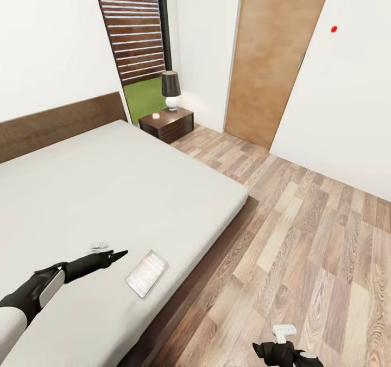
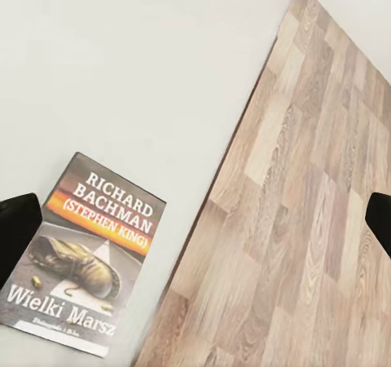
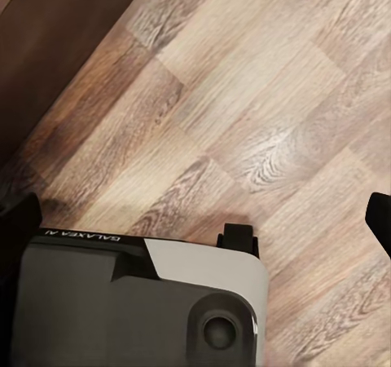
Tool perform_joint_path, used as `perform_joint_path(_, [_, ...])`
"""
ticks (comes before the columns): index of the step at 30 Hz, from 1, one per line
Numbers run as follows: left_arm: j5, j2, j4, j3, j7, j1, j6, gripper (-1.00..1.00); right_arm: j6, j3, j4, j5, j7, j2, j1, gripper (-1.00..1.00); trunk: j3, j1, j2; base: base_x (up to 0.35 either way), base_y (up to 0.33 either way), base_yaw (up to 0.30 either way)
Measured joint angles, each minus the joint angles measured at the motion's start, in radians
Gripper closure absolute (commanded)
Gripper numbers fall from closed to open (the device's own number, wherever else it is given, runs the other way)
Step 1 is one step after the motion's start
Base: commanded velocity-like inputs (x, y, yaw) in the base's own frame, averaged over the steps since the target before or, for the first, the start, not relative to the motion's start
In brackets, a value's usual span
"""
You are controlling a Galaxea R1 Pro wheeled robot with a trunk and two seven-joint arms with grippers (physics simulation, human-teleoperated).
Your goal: In the bedroom, move the book from the bed onto either nightstand, and place the two sandals side by side next to the bed.
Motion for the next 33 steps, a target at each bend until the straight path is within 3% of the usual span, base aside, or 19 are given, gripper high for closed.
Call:
perform_joint_path(12, [0.004,0.001,-0.082,0.002,-0.009,0.003,-0.062,-1.00,0.000,0.000,0.000,0.000,0.000,0.000,0.000,-1.00,-0.020,0.000,0.000,0.000,0.000,0.000])
perform_joint_path(27, [0.008,0.001,-0.088,0.039,-0.044,0.003,-0.086,-1.00,0.000,0.000,0.000,0.000,0.000,0.000,0.000,-1.00,-0.044,0.000,0.000,0.000,0.000,0.000])
perform_joint_path(33, [0.008,0.001,-0.086,0.048,-0.087,0.003,-0.085,-1.00,0.000,0.000,0.000,0.000,0.000,0.001,0.000,-1.00,-0.054,0.000,0.000,0.000,0.000,0.000])
